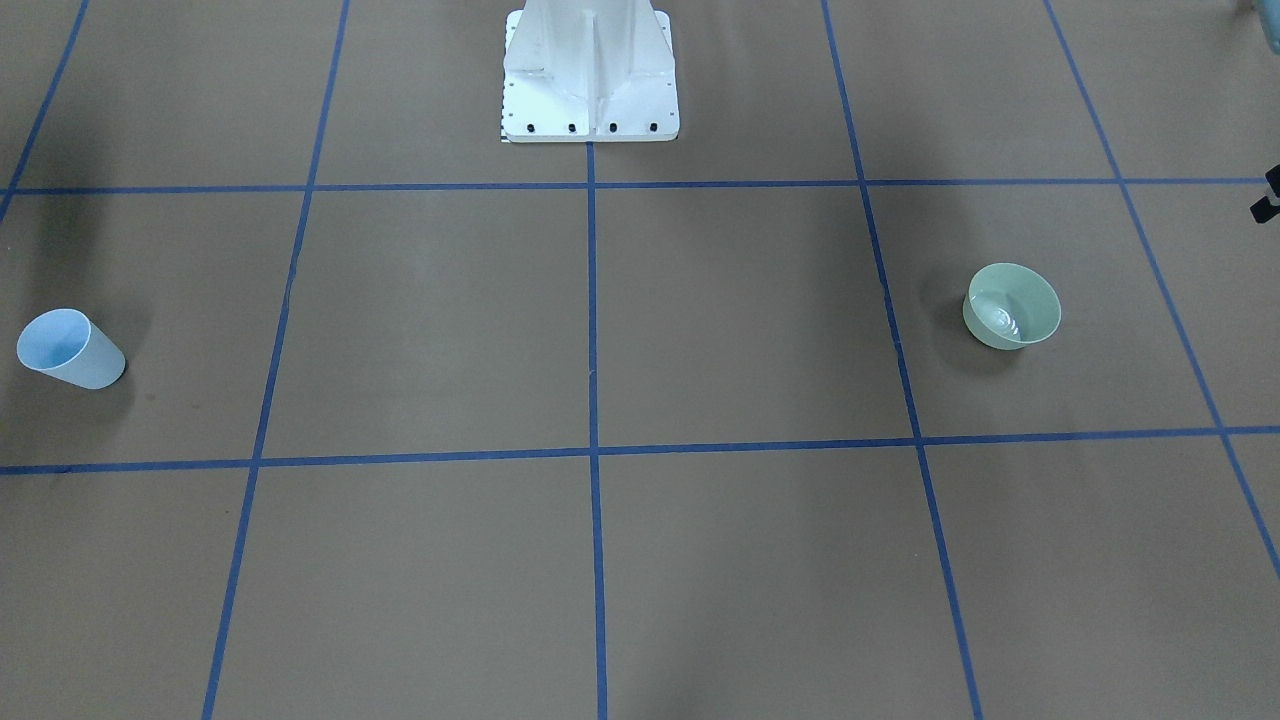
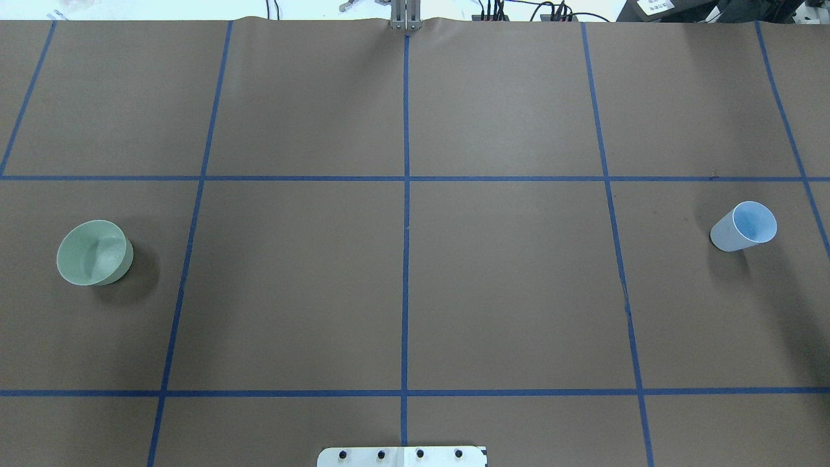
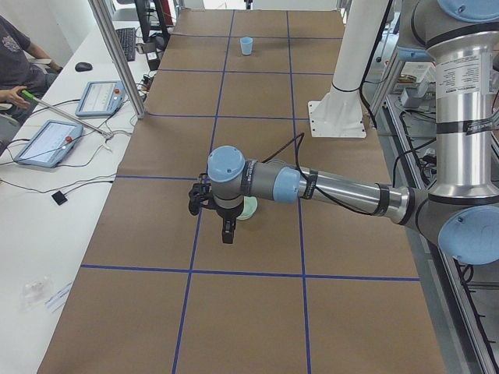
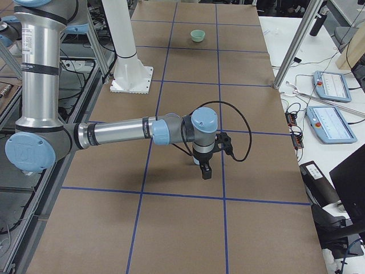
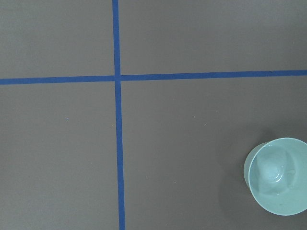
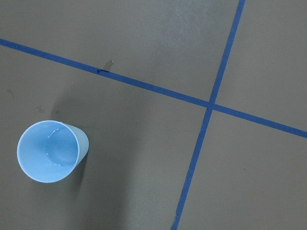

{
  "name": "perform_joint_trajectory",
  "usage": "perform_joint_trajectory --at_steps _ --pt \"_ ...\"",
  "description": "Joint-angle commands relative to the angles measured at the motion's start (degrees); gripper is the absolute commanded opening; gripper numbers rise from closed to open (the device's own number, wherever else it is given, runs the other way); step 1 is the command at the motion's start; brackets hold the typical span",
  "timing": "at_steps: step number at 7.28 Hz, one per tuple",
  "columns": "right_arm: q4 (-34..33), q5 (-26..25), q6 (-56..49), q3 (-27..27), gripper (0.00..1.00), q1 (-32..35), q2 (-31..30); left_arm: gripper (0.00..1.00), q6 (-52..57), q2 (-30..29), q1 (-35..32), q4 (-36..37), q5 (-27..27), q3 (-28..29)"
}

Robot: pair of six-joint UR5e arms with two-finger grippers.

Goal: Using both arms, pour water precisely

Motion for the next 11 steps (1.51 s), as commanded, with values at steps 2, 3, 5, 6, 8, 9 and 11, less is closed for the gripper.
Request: perform_joint_trajectory --at_steps 2,3,5,6,8,9,11 --pt "0.05 -0.01 0.09 -0.47 1.00 -0.13 0.07 1.00 0.22 0.56 0.03 -0.30 -0.45 0.12" --pt "0.05 -0.01 0.09 -0.47 1.00 -0.21 0.07 1.00 0.13 0.56 0.03 -0.30 -0.46 0.12" --pt "0.05 -0.01 0.18 -0.47 1.00 -0.13 0.15 1.00 0.04 0.56 0.03 -0.30 -0.46 0.12" --pt "0.05 -0.01 0.18 -0.38 1.00 -0.13 0.24 1.00 0.13 0.56 0.03 -0.30 -0.46 0.12" --pt "0.05 -0.01 0.35 -0.38 1.00 -0.22 0.33 1.00 0.30 0.47 0.03 -0.39 -0.55 -0.05" --pt "0.05 -0.01 0.27 -0.38 1.00 -0.22 0.24 1.00 0.13 0.21 0.21 -0.57 -0.63 -0.05" --pt "0.05 0.08 0.27 0.06 1.00 -0.22 0.42 1.00 0.13 -0.75 3.60 -6.76 -0.55 2.39"
